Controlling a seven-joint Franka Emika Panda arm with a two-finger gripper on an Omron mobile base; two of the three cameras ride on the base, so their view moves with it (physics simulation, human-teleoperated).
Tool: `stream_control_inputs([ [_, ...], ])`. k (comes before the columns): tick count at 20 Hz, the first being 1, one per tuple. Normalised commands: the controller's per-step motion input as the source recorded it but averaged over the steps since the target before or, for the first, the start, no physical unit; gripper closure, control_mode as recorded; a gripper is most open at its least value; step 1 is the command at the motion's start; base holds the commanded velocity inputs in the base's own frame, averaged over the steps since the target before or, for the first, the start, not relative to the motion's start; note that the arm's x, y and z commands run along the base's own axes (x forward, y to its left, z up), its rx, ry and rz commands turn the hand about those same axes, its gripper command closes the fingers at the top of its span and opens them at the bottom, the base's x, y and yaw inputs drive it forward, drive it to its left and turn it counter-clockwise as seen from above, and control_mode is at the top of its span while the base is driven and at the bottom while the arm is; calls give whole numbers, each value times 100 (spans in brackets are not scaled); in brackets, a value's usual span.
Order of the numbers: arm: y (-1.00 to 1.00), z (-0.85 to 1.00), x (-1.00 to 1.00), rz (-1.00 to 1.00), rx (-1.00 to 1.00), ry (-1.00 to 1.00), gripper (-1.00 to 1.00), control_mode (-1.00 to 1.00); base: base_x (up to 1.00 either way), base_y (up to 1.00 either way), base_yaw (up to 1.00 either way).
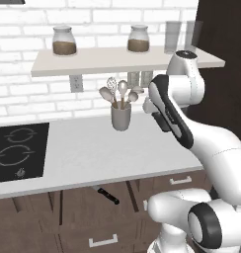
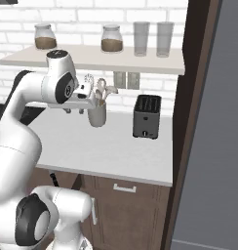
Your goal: Pick up the knife from the drawer and place it on the cutting board. Then place the meat from the plate to the cutting board.
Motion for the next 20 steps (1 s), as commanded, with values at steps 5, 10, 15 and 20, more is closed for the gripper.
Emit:
stream_control_inputs([
  [5,0,-7,-37,0,0,0,-100,-100,0,0,0],
  [10,-7,-36,-99,0,0,3,-100,-100,0,0,0],
  [15,-3,-66,-87,-2,-1,2,-100,-100,0,0,0],
  [20,0,-60,-54,0,-1,0,-100,-100,0,0,0],
])
